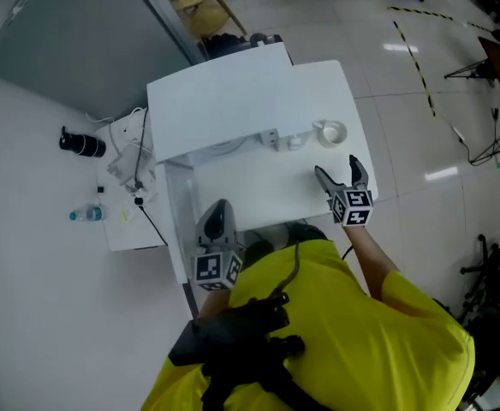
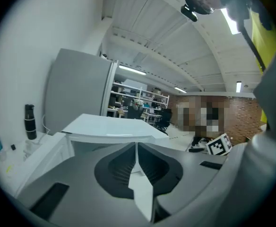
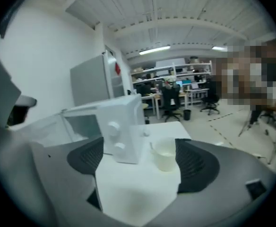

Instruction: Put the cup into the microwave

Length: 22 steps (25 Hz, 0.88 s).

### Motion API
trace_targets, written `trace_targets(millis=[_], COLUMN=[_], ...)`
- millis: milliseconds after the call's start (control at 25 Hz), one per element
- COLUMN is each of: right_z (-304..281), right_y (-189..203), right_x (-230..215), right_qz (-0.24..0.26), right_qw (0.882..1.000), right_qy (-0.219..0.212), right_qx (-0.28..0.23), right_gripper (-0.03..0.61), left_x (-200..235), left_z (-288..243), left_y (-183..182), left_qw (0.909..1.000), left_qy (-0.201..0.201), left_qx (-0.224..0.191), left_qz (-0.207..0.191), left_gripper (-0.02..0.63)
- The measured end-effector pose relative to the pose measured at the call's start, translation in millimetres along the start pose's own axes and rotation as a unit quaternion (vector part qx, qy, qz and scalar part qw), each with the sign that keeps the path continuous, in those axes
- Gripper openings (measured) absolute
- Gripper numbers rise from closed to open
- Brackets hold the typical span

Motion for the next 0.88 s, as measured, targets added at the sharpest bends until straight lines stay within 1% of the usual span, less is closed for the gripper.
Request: trace_targets(millis=[80, 120, 200, 280, 320, 440, 520, 560, 640, 720, 800, 880], right_z=[-38.7, -58.1, -91.3, -124.8, -142.5, -177.1, -182.6, -184.5, -188.1, -187.9, -181.2, -168.4], right_y=[24.1, 34.1, 48.3, 50.3, 48.8, 40.1, 29.9, 27.0, 24.3, 18.3, 8.7, -4.1], right_x=[-36.0, -50.1, -68.1, -81.5, -88.1, -99.7, -96.9, -94.2, -92.2, -98.6, -113.3, -126.6], right_qz=[-0.030, -0.047, -0.061, -0.044, -0.033, -0.029, -0.027, -0.020, -0.013, -0.019, -0.025, -0.018], right_qw=[0.997, 0.994, 0.991, 0.991, 0.992, 0.993, 0.994, 0.994, 0.994, 0.993, 0.992, 0.991], right_qy=[0.063, 0.085, 0.109, 0.117, 0.118, 0.112, 0.102, 0.099, 0.103, 0.115, 0.123, 0.128], right_qx=[0.030, 0.043, 0.053, 0.043, 0.035, -0.002, -0.033, -0.038, -0.033, -0.031, -0.033, -0.030], right_gripper=[0.589, 0.589, 0.589, 0.588, 0.588, 0.584, 0.530, 0.498, 0.489, 0.485, 0.485, 0.485], left_x=[-0.2, -0.5, -2.0, -2.8, -2.3, -4.1, -9.0, -11.7, -14.5, -12.1, -8.8, -7.2], left_z=[-20.6, -30.0, -48.9, -72.7, -85.0, -107.0, -107.5, -105.7, -101.6, -99.5, -98.5, -96.6], left_y=[1.6, 5.1, 16.1, 28.6, 33.4, 37.5, 36.2, 36.2, 38.2, 38.9, 35.2, 31.8], left_qw=[0.9991, 0.9980, 0.9945, 0.9919, 0.9915, 0.9915, 0.9908, 0.9901, 0.9888, 0.9894, 0.9913, 0.9928], left_qy=[0.034, 0.050, 0.076, 0.087, 0.086, 0.077, 0.081, 0.084, 0.085, 0.078, 0.067, 0.062], left_qx=[0.022, 0.036, 0.068, 0.088, 0.094, 0.104, 0.108, 0.112, 0.119, 0.119, 0.108, 0.097], left_qz=[-0.009, -0.014, -0.024, -0.028, -0.026, -0.004, -0.006, -0.014, -0.029, -0.032, -0.033, -0.033], left_gripper=[0.015, 0.015, 0.015, 0.015, 0.015, 0.015, 0.015, 0.015, 0.015, 0.015, 0.016, 0.015])
Point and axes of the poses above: the fingertips, and each gripper's own axes: z backward along the fingers, x to its left, y out of its underside, the point moved 8 cm from there along z, backward along the fingers, and after that the axes turned 14 degrees about x, right-handed, at the moved point
